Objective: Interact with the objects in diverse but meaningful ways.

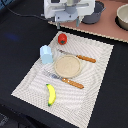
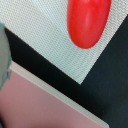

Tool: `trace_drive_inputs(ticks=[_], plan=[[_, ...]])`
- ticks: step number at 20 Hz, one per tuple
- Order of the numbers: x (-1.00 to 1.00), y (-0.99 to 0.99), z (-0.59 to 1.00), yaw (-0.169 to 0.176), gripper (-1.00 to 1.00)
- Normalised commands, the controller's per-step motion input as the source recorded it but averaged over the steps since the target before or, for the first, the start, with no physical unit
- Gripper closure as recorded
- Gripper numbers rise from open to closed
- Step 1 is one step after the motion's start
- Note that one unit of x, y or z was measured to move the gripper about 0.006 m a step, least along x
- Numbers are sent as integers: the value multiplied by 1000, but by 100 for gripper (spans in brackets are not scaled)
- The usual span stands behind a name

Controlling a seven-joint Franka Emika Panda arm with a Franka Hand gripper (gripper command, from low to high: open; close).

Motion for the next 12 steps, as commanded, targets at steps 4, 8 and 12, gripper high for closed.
trace_drive_inputs(ticks=[4, 8, 12], plan=[[-302, 42, -401, -8, -100], [-324, 61, -421, -7, -100], [-361, 92, -385, -2, -100]])
